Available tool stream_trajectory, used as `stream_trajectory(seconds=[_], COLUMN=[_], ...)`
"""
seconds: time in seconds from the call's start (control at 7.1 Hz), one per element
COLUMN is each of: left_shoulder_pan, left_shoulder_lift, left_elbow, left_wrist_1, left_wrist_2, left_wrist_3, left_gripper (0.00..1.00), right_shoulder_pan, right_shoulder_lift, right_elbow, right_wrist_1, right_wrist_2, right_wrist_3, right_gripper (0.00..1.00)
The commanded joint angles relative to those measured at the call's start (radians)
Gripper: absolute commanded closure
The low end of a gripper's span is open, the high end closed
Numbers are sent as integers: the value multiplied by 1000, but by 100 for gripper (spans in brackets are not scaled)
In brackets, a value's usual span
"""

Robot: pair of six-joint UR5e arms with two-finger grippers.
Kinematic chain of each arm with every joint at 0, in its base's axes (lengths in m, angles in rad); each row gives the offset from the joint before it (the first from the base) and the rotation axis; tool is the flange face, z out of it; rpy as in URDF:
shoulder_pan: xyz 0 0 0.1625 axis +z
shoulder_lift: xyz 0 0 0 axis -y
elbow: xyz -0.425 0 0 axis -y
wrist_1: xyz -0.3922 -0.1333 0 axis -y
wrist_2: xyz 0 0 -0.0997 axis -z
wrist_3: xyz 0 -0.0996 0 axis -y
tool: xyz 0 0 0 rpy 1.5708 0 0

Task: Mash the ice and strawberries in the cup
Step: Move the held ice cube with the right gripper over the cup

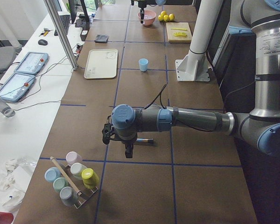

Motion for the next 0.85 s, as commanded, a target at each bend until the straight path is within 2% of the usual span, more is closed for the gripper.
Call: stream_trajectory(seconds=[0.0,0.14,0.28,0.56,0.7], left_shoulder_pan=[-2,0,-2,0,0], left_shoulder_lift=[0,0,0,2,2], left_elbow=[-2,-2,-2,-10,-8], left_wrist_1=[-1,-1,-1,0,0], left_wrist_2=[0,0,0,0,0], left_wrist_3=[0,0,0,-2,-2], left_gripper=[0,0,0,0,0], right_shoulder_pan=[-179,-236,-275,-370,-401], right_shoulder_lift=[212,346,440,572,595], right_elbow=[-9,-54,-121,-256,-292], right_wrist_1=[-94,-171,-176,-164,-150], right_wrist_2=[-113,-156,-195,-328,-344], right_wrist_3=[254,354,444,557,581], right_gripper=[100,100,100,100,100])
